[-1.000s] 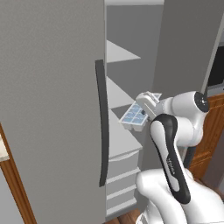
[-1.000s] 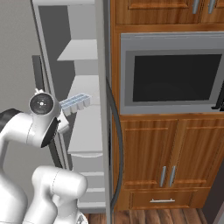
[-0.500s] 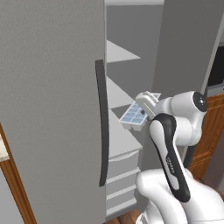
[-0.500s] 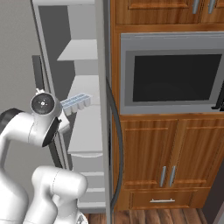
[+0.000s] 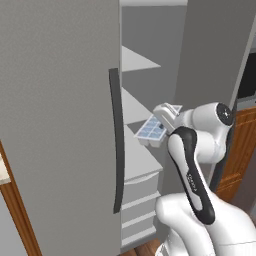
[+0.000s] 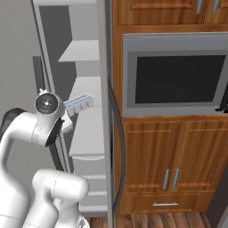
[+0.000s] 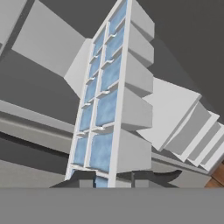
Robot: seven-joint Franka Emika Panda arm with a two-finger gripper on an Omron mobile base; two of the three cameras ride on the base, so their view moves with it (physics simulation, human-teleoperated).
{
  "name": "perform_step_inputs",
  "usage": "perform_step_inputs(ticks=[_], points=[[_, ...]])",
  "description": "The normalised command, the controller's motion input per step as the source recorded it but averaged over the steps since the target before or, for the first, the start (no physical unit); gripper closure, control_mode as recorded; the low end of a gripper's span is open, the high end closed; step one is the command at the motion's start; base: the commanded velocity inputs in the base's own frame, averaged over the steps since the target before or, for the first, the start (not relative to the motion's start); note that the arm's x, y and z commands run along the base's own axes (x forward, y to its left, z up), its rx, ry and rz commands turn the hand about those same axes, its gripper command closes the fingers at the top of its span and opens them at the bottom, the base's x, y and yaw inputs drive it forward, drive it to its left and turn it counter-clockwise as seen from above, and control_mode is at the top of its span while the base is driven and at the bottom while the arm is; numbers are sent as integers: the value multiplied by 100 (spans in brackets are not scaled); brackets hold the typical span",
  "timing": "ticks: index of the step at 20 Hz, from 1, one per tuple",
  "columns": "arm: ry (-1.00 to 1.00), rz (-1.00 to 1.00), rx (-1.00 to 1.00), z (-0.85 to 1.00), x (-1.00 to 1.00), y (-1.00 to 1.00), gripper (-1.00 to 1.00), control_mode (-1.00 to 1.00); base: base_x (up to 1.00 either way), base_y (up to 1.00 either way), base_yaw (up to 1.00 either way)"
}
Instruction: The ice cube tray has been filled with water. Take the tray and place it in the freezer to make ice. Close the freezer door after placing the tray.
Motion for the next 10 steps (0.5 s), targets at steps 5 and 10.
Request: perform_step_inputs(ticks=[5,10], points=[[0,0,0,0,19,0,100,-100,0,0,0],[0,0,0,0,19,0,100,-100,0,0,0]])
